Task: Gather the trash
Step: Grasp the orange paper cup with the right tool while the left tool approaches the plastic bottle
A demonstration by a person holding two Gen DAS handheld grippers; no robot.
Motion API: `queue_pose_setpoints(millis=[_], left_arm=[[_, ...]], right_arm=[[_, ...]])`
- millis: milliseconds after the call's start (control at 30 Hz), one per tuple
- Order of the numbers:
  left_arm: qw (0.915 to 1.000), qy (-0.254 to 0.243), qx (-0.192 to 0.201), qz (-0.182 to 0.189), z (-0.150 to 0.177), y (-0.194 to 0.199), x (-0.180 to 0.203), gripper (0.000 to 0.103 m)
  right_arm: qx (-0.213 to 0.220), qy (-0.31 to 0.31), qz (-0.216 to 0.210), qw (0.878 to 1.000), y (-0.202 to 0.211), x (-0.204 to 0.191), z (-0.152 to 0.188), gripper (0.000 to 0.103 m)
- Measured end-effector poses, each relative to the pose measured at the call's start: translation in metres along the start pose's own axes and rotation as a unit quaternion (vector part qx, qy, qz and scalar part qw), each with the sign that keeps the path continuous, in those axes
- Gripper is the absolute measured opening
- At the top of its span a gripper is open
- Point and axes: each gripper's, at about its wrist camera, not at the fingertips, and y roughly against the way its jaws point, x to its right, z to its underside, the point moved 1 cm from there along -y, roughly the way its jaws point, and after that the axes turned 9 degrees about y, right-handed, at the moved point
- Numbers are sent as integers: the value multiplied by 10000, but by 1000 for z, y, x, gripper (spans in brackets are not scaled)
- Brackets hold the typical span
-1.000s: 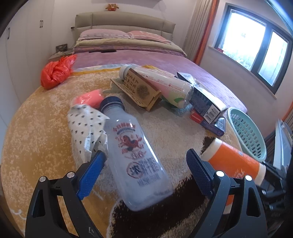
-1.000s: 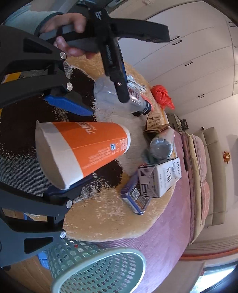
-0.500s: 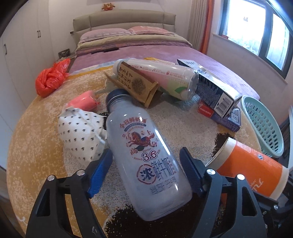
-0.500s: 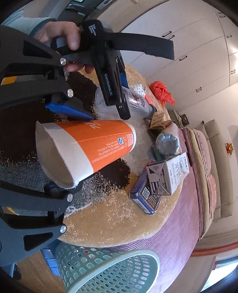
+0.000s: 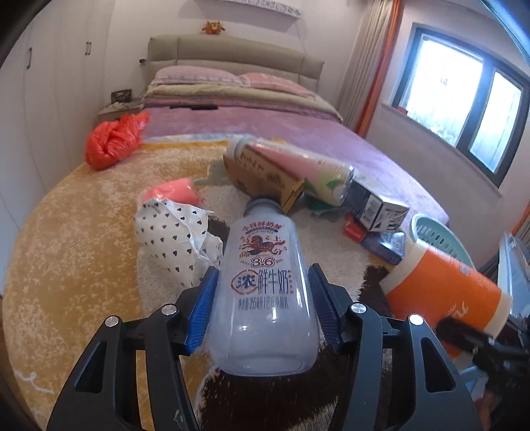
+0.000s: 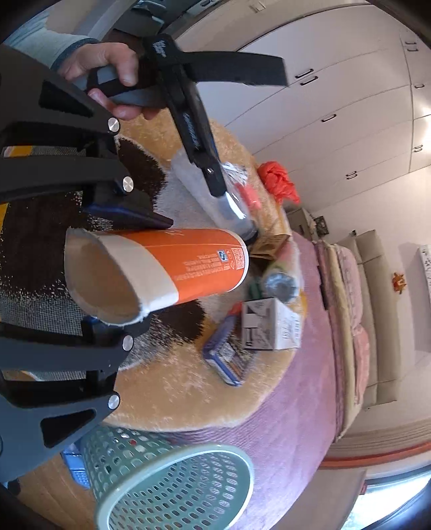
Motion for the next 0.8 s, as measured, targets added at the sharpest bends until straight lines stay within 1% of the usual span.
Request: queue_pose_setpoints(millis=[100, 167, 267, 300, 367, 400, 433, 467, 500, 567, 600, 733, 800], left_arm=[[9998, 21, 154, 122, 1, 20, -2, 53], [9996, 16, 182, 229, 0, 29, -2, 53], [9995, -151, 29, 267, 4, 32, 3, 53], [9995, -193, -72, 254, 7, 31, 4, 54], [9985, -223, -354, 367, 16, 27, 3, 56], [9978, -228, -449, 440, 20, 27, 3, 61], [9972, -236, -496, 505, 24, 27, 2, 69], [9973, -258, -479, 490, 26, 29, 1, 74], [9978, -298, -415, 429, 28, 32, 0, 81], [9984, -322, -292, 373, 28, 38, -5, 83], [9984, -282, -278, 412, 27, 40, -8, 83], [9956, 5, -241, 904, 20, 51, -15, 83], [9934, -14, -290, 1107, 19, 51, -8, 83]], right_arm=[[99, -34, 40, 9999, 6, 5, -3, 39], [133, -82, 48, 9999, 8, 9, -5, 39], [125, -140, 36, 9998, 10, 13, -6, 39], [118, -129, 60, 9998, 10, 15, -6, 39], [104, -110, 80, 9999, 10, 16, -5, 39], [91, -115, 89, 9999, 10, 16, -5, 39], [78, -122, 92, 9999, 9, 17, -4, 39], [61, -131, 92, 9999, 9, 17, -3, 39], [43, -144, 88, 9998, 8, 17, -2, 39], [36, -154, 74, 9998, 7, 17, -2, 39], [37, -158, 74, 9998, 6, 17, -1, 39], [51, -161, 87, 9998, 6, 16, 1, 39], [50, -175, 101, 9998, 5, 16, 1, 39]])
